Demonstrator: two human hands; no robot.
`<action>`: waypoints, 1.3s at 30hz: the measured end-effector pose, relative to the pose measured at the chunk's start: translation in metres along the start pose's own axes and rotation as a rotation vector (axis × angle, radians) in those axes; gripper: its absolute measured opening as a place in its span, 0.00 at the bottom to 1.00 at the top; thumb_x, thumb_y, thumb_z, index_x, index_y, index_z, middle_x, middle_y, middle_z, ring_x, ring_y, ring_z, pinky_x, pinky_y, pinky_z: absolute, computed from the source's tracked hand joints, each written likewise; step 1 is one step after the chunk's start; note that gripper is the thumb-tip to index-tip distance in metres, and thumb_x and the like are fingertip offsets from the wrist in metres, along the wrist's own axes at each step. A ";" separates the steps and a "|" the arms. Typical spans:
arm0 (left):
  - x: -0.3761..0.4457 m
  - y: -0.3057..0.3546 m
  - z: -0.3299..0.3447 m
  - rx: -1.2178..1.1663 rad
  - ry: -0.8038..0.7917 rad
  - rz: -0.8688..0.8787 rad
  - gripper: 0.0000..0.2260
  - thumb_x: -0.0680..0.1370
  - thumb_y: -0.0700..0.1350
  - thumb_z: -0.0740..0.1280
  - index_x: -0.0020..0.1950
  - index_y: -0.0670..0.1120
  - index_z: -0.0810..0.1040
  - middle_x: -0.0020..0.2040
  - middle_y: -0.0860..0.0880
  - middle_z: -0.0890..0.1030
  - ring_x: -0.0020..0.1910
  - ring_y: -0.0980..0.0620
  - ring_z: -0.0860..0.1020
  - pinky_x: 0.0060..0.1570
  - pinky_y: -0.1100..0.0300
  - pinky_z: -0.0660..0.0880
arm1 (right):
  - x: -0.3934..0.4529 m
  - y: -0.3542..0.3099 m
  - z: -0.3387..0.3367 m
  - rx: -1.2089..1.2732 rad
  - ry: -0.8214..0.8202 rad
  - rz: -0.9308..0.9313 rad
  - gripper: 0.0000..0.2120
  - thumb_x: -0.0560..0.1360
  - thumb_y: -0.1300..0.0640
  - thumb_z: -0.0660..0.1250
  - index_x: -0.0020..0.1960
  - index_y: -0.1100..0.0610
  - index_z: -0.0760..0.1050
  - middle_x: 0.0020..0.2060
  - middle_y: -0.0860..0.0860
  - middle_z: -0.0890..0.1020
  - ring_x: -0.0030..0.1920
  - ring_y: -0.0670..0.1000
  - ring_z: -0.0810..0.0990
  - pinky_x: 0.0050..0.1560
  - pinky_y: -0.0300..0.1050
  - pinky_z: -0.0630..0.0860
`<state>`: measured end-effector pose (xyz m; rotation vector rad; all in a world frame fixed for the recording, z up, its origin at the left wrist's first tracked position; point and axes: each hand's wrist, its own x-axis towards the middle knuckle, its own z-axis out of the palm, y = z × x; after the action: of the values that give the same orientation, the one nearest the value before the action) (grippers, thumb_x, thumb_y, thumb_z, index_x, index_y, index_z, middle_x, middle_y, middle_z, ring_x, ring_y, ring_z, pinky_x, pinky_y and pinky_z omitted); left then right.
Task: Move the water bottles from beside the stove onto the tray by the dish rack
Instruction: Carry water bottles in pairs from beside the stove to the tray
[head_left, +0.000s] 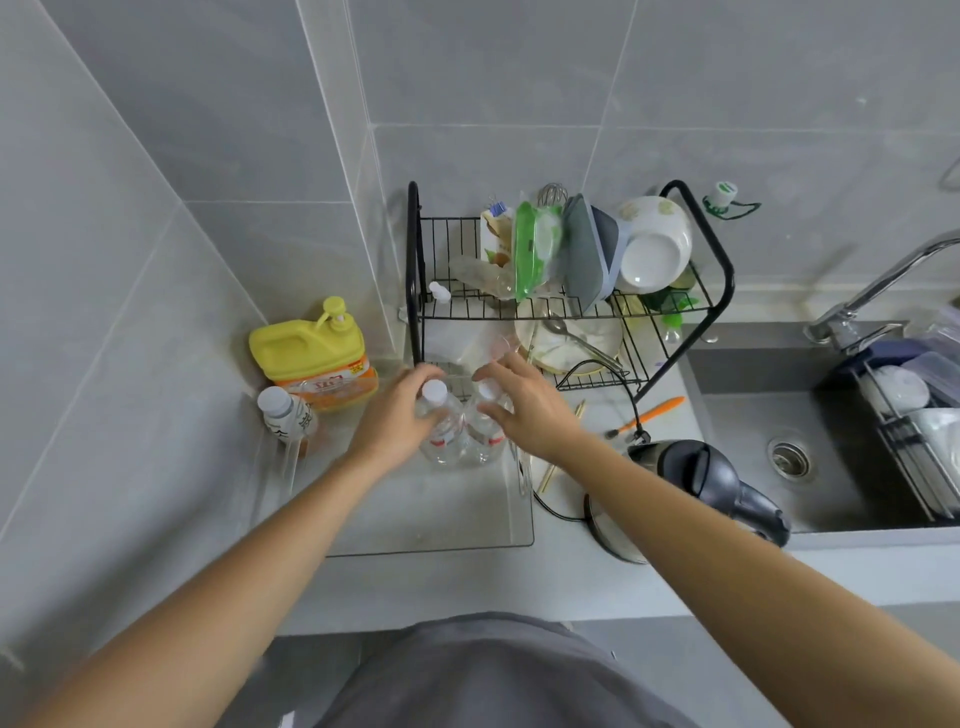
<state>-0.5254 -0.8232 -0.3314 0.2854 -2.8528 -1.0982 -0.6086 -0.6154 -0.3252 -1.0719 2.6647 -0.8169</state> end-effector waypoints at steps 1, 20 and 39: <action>0.002 0.001 -0.010 0.063 -0.031 0.067 0.19 0.75 0.42 0.79 0.63 0.49 0.80 0.57 0.50 0.79 0.54 0.50 0.79 0.50 0.55 0.73 | 0.003 0.001 -0.007 -0.032 -0.043 -0.035 0.16 0.79 0.55 0.73 0.65 0.53 0.76 0.56 0.52 0.75 0.52 0.53 0.76 0.51 0.55 0.78; 0.016 0.021 -0.028 0.506 -0.268 0.114 0.18 0.80 0.48 0.73 0.66 0.52 0.72 0.43 0.43 0.78 0.45 0.37 0.81 0.39 0.49 0.76 | 0.027 0.004 -0.028 -0.370 -0.145 0.024 0.20 0.83 0.46 0.67 0.63 0.59 0.67 0.59 0.57 0.78 0.54 0.62 0.82 0.41 0.52 0.71; 0.013 0.025 -0.015 0.489 -0.079 0.061 0.17 0.81 0.54 0.71 0.62 0.46 0.72 0.40 0.43 0.80 0.37 0.41 0.77 0.31 0.53 0.67 | 0.035 0.001 -0.030 -0.321 -0.260 0.061 0.19 0.82 0.48 0.69 0.68 0.54 0.71 0.59 0.56 0.79 0.56 0.61 0.79 0.47 0.51 0.72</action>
<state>-0.5403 -0.8171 -0.3037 0.1794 -3.1388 -0.3944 -0.6446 -0.6259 -0.2982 -1.0697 2.6393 -0.2210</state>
